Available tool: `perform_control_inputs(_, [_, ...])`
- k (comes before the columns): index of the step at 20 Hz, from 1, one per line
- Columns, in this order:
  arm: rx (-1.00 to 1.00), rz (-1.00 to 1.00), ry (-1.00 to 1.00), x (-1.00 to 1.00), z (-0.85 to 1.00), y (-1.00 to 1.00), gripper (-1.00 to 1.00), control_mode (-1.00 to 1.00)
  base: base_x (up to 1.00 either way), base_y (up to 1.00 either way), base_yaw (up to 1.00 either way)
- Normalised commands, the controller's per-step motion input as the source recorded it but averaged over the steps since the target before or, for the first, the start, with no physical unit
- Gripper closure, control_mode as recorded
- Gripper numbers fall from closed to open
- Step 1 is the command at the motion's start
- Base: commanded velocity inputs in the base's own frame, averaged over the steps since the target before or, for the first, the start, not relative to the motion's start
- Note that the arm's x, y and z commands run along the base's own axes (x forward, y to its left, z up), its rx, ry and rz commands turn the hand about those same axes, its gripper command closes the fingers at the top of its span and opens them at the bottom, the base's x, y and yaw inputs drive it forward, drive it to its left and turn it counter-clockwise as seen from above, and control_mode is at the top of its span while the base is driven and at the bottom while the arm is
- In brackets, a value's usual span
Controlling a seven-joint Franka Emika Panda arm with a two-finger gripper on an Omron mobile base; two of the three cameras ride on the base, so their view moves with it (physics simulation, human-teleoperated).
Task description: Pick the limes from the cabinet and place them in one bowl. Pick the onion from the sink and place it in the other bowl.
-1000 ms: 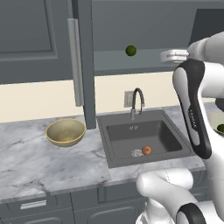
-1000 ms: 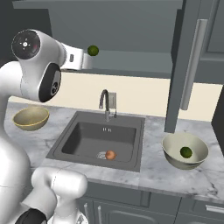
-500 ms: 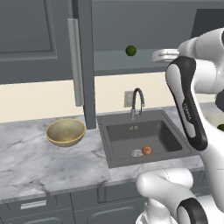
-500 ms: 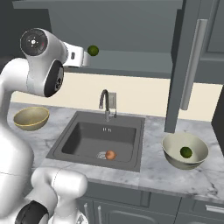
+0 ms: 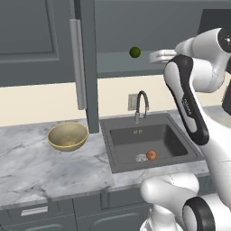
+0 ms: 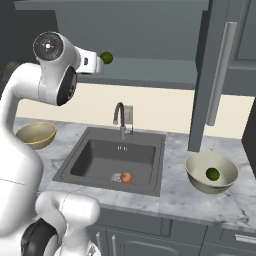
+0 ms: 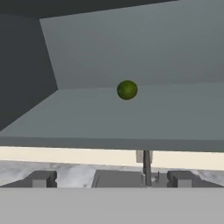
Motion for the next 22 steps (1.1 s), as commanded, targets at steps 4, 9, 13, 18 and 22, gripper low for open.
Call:
perform_control_inputs(4, [0.00,0.00,0.00,0.33,-0.07,0.06,-1.00,-1.00,0.00,0.00,0.00])
perform_control_inputs(9, [-0.01,0.00,0.00,0.30,-0.08,0.01,-1.00,-1.00,0.00,0.00,0.00])
perform_control_inputs(13, [0.00,0.00,0.00,0.28,-0.07,0.01,-1.00,-1.00,0.00,0.00,0.00])
perform_control_inputs(18, [0.00,0.00,0.00,0.29,-0.07,0.00,-1.00,-1.00,0.00,0.00,0.00])
perform_control_inputs(22, [0.00,0.00,0.00,0.30,-0.04,0.00,-1.00,-1.00,0.00,0.00,0.00])
